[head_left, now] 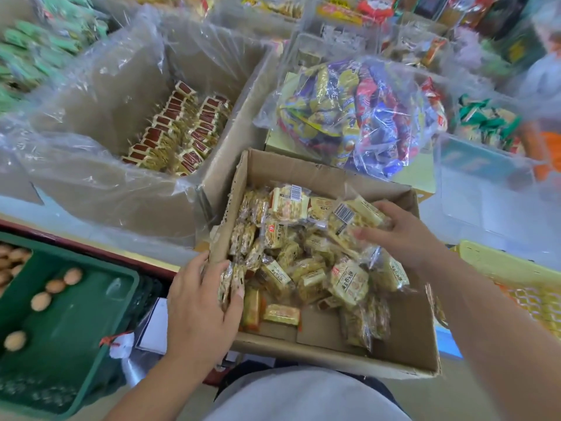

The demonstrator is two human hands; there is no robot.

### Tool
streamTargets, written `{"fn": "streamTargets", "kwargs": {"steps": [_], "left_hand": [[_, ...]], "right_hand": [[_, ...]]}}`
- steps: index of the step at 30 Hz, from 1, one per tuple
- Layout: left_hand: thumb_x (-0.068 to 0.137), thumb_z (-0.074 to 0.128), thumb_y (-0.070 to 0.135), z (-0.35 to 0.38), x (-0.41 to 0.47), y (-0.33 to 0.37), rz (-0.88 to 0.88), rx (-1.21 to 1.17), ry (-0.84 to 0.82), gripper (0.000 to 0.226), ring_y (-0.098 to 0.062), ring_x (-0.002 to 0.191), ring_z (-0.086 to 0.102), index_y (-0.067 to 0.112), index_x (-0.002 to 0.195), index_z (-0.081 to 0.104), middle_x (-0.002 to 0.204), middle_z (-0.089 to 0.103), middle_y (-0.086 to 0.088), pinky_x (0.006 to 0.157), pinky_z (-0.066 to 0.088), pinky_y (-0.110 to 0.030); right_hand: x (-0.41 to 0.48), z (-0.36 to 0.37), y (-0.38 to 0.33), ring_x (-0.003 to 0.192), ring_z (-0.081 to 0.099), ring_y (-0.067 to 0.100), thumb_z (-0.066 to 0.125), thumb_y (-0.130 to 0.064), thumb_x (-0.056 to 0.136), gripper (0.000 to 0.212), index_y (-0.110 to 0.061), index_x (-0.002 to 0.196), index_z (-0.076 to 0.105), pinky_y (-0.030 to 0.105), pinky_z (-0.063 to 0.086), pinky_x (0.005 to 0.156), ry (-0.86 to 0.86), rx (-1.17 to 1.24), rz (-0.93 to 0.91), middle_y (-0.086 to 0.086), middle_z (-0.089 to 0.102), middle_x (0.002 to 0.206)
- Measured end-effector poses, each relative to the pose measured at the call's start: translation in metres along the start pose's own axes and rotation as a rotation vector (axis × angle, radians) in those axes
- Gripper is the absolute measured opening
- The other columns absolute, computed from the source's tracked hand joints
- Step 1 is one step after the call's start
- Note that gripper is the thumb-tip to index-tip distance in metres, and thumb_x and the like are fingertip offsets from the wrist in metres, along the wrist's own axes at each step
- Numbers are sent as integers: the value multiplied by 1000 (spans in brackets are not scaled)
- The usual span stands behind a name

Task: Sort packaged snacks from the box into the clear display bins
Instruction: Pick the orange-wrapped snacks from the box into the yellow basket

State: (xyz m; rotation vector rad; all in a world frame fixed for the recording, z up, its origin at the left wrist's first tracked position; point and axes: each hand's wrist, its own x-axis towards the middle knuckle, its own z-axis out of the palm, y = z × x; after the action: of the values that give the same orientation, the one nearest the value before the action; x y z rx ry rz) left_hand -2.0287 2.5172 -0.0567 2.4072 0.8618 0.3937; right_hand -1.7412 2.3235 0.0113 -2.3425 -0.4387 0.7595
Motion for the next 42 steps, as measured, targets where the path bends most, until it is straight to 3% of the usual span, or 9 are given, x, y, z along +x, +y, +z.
{"fn": "streamTargets", "kwargs": {"steps": [4, 9, 12, 16, 20, 23, 28, 37, 42], "left_hand": [[89, 62, 37, 1, 9, 8, 245, 145, -52, 35, -30, 116, 58, 15, 114, 72, 125, 63, -7, 98, 46, -46], [98, 52, 57, 32, 43, 34, 59, 303, -839, 53, -22, 119, 55, 24, 140, 54, 134, 54, -1, 97, 48, -39], [99, 48, 59, 59, 55, 41, 27, 471, -1167, 67, -34, 131, 51, 27, 157, 35, 154, 42, -13, 100, 46, -41], [97, 51, 64, 87, 58, 50, 17, 620, -1371, 85, -42, 144, 38, 34, 164, 9, 167, 23, -18, 115, 40, -50], [94, 55, 67, 107, 59, 55, -81, 644, -1425, 89, -47, 150, 25, 41, 163, 6, 169, -3, -19, 121, 30, -55], [90, 60, 68, 119, 51, 53, -51, 627, -1376, 87, -48, 144, 33, 45, 162, 16, 163, 9, -20, 118, 35, -52], [91, 63, 57, 133, 45, 42, -11, 635, -1289, 72, -47, 137, 34, 39, 155, 35, 154, 26, -21, 111, 40, -49], [88, 61, 68, 147, 41, 28, 103, 635, -1245, 56, -30, 115, 52, 33, 132, 60, 131, 53, -11, 96, 48, -38], [91, 69, 54, 142, 44, 36, 139, 501, -1298, 38, -21, 96, 53, 23, 113, 60, 108, 56, 0, 74, 42, -30]], "right_hand": [[26, 8, 13, 92, 66, 18, 78, -51, 81, 55, -37, 130, 57, 33, 50, 74, 64, -301, -61, 3, 66, 118], [30, 30, 27, 146, 26, 38, 65, -61, 87, 75, -41, 151, 32, 53, 29, 117, 246, -665, -69, 11, 16, 164], [18, 42, 35, 144, 26, 39, 69, -55, 84, 65, -37, 143, 45, 58, 28, 115, 419, -742, -234, 13, 23, 161], [-5, 52, 51, 114, 44, 34, 80, -39, 80, 46, -24, 121, 65, 53, 42, 94, 578, -781, -463, 12, 53, 127], [-36, 57, 63, 81, 52, 24, 72, -31, 88, 19, -16, 99, 70, 38, 51, 69, 510, -566, -575, 2, 57, 89], [-64, 61, 74, 64, 55, 14, 68, -37, 92, 18, -19, 93, 70, 32, 51, 54, 361, -375, -370, -9, 55, 76], [-88, 66, 103, 76, 51, 6, 64, -50, 90, 17, -34, 97, 64, 21, 37, 61, 97, -331, -139, -17, 53, 83], [-74, 79, 109, 95, 56, 8, 64, -50, 93, 34, -33, 121, 61, 25, 44, 82, -248, -210, 44, -10, 58, 108], [-67, 83, 111, 107, 54, 16, 62, -53, 92, 33, -35, 119, 60, 34, 46, 96, -237, -267, 54, -4, 54, 115]]}}
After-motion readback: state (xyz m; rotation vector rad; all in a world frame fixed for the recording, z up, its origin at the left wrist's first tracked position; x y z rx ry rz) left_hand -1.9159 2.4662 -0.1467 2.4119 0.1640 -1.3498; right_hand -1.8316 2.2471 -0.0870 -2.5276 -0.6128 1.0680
